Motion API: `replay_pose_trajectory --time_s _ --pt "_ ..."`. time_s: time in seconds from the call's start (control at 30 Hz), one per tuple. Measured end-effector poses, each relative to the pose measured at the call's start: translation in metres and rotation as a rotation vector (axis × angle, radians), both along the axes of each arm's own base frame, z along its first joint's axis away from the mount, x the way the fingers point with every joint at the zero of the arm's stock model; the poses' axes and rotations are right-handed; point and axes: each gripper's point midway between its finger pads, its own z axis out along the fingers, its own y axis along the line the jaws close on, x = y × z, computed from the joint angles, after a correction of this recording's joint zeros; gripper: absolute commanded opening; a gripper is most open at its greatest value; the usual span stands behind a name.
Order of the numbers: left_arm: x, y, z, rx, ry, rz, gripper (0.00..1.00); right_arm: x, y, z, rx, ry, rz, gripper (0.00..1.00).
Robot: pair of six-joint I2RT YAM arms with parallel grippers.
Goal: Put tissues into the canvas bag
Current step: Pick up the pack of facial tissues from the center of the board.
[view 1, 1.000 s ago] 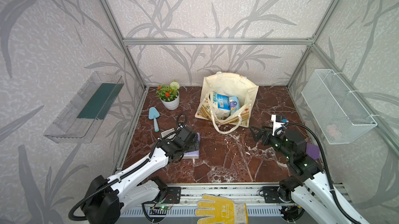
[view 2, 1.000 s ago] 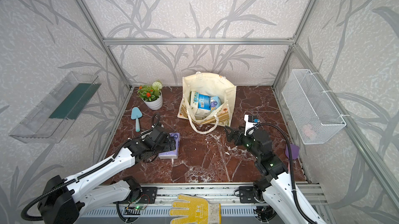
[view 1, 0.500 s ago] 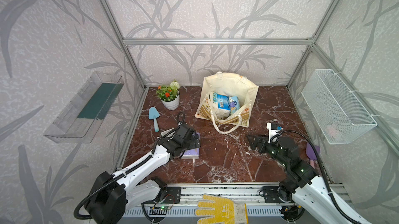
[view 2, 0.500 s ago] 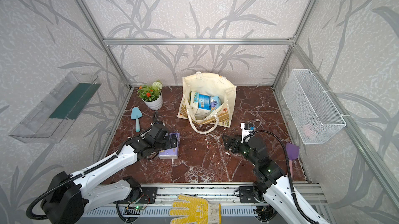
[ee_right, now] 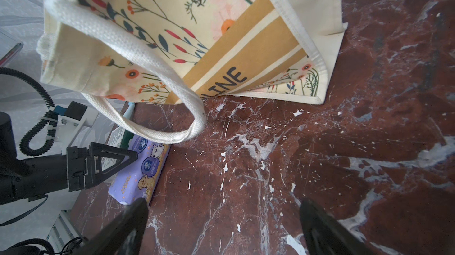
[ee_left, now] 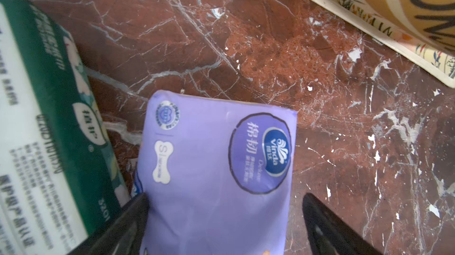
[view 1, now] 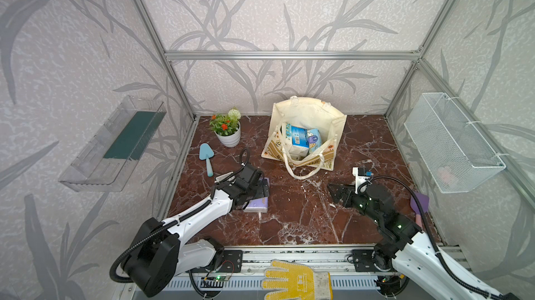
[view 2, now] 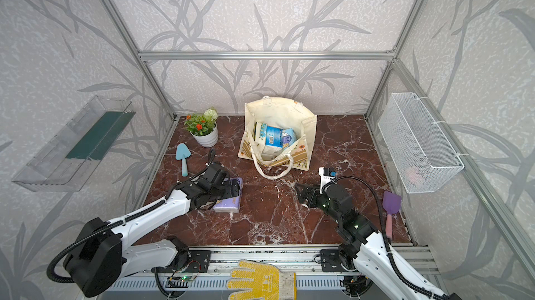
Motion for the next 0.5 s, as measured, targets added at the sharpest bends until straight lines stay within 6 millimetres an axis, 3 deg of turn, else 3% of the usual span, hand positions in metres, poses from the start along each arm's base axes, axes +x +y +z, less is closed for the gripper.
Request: replay_pose_trajectory --time_s 0.3,0.5 --pt "-0.005 -0.042 0.001 -0.106 0.006 -0.098 0.89 0.0 0.002 -0.009 0.009 0.027 -0.002 0.95" --pt "-0.015 -0.065 0.002 -0.183 0.033 -0.112 0.91 -0.008 0.015 -0.018 0.002 0.06 0.034 0.92"
